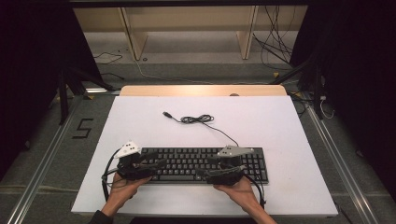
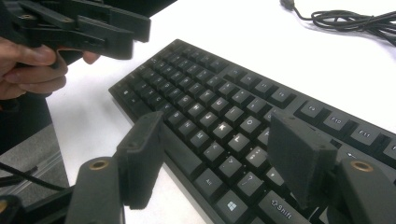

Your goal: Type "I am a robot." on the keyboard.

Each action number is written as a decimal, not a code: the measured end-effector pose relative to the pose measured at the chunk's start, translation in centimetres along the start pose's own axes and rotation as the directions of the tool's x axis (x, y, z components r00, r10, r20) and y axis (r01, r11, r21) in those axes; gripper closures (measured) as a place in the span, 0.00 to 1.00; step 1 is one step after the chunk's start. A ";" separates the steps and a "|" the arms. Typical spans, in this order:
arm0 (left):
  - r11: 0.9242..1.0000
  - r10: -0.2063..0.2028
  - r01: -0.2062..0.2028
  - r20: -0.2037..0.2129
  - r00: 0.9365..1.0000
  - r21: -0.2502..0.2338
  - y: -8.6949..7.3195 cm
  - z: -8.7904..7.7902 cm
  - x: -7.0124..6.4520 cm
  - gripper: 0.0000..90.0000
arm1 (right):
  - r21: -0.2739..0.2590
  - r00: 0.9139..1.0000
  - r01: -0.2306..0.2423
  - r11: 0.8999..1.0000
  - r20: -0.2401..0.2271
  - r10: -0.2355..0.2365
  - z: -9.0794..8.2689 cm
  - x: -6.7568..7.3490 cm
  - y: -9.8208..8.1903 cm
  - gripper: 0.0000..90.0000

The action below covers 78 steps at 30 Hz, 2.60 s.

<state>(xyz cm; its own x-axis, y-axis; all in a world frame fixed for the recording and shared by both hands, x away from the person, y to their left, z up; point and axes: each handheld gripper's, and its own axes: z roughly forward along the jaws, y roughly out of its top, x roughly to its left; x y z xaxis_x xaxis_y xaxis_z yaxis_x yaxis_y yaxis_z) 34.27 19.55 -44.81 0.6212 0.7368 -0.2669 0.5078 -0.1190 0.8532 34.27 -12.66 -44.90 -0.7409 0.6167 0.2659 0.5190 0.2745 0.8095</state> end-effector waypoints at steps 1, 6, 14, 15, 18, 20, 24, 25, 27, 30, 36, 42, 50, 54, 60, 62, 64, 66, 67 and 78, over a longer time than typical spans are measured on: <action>1.000 -0.005 0.005 -0.002 1.000 -0.009 -0.1 -0.1 0.0 0.44 | -0.001 1.000 0.003 1.000 0.002 -0.003 0.0 0.0 0.0 0.42; 1.000 -0.015 0.015 -0.012 1.000 -0.023 -0.5 -0.8 0.3 0.38 | 0.003 1.000 -0.003 1.000 0.003 0.003 0.3 -0.2 0.1 0.42; 0.998 -0.024 0.022 -0.021 1.000 -0.054 -1.0 -1.7 0.3 0.35 | 0.011 1.000 0.003 1.000 0.007 -0.003 0.8 -0.3 0.3 0.46; 0.998 -0.023 0.021 -0.020 1.000 -0.057 -1.0 -1.8 0.3 0.35 | 0.013 1.000 0.001 1.000 0.007 -0.001 0.9 -0.3 0.3 0.48; 0.997 -0.028 0.026 -0.022 0.999 -0.067 -1.2 -2.0 0.3 0.35 | 0.028 1.000 0.004 1.000 0.019 -0.004 1.1 -0.3 0.4 0.54; 0.997 -0.026 0.024 -0.020 0.999 -0.071 -1.2 -2.2 0.2 0.34 | 0.035 1.000 0.006 0.999 0.028 -0.007 1.4 -0.3 0.4 0.61; 0.997 -0.018 0.017 -0.018 1.000 -0.078 -1.4 -2.4 0.1 0.33 | 0.052 0.999 0.023 0.998 0.024 -0.024 1.8 -0.1 0.4 0.73; 0.997 -0.019 0.017 -0.017 1.000 -0.078 -1.5 -2.4 0.1 0.33 | 0.057 0.999 0.030 0.998 0.021 -0.031 1.9 0.0 0.4 0.76; 0.997 -0.014 0.013 -0.016 1.000 -0.075 -1.6 -2.5 0.1 0.32 | 0.066 0.999 0.036 0.997 0.026 -0.038 2.1 0.1 0.4 0.82; 0.997 -0.015 0.014 -0.013 1.000 -0.079 -1.7 -2.5 0.0 0.32 | 0.076 0.998 0.045 0.996 0.033 -0.048 2.3 0.2 0.4 0.89; 0.997 -0.004 0.003 -0.009 1.000 -0.080 -1.9 -2.7 -0.1 0.32 | 0.108 0.997 0.060 0.992 0.052 -0.065 2.7 0.2 0.2 0.99; 0.997 0.002 -0.003 -0.007 1.000 -0.080 -2.1 -2.8 -0.2 0.31 | 0.140 0.996 0.063 0.988 0.059 -0.071 3.1 0.0 -0.1 1.00; 0.997 0.010 -0.010 0.002 1.000 -0.078 -2.2 -2.7 -0.3 0.31 | 0.163 0.994 0.065 0.984 0.073 -0.078 3.5 0.0 -0.4 1.00; 0.997 0.017 -0.017 0.001 1.000 -0.076 -2.3 -2.8 -0.3 0.31 | 0.170 0.993 0.070 0.983 0.078 -0.084 3.6 -0.1 -0.5 1.00; 0.997 0.023 -0.023 -0.004 1.000 -0.071 -2.3 -2.8 -0.2 0.30 | 0.181 0.994 0.061 0.982 0.080 -0.076 3.9 -0.2 -0.8 1.00; 0.997 0.026 -0.026 -0.004 1.000 -0.072 -2.3 -2.9 -0.2 0.30 | 0.184 0.993 0.063 0.981 0.082 -0.079 3.9 -0.2 -0.8 1.00; 0.997 0.022 -0.022 -0.004 1.000 -0.073 -2.3 -2.9 -0.3 0.30 | 0.201 0.992 0.070 0.977 0.085 -0.088 4.1 -0.2 -1.0 1.00; 0.997 0.023 -0.024 -0.005 1.000 -0.074 -2.3 -2.9 -0.3 0.30 | 0.189 0.992 0.068 0.980 0.093 -0.086 4.1 -0.1 -1.1 1.00; 0.997 0.025 -0.025 -0.005 1.000 -0.073 -2.3 -2.9 -0.3 0.30 | 0.191 0.991 0.074 0.979 0.097 -0.094 4.1 0.1 -1.2 1.00; 0.997 0.018 -0.018 -0.002 1.000 -0.077 -2.4 -3.0 -0.2 0.30 | 0.167 0.996 0.034 0.985 0.074 -0.047 3.8 -0.2 -1.0 0.94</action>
<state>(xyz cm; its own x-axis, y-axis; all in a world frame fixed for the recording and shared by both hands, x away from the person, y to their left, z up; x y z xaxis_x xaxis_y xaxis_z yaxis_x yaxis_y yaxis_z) 31.12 21.73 -45.45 0.6288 0.7360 -0.2510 0.4494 -0.0806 0.8897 35.52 -10.24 -47.77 -0.7310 0.6560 0.1877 0.5571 0.4151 0.7192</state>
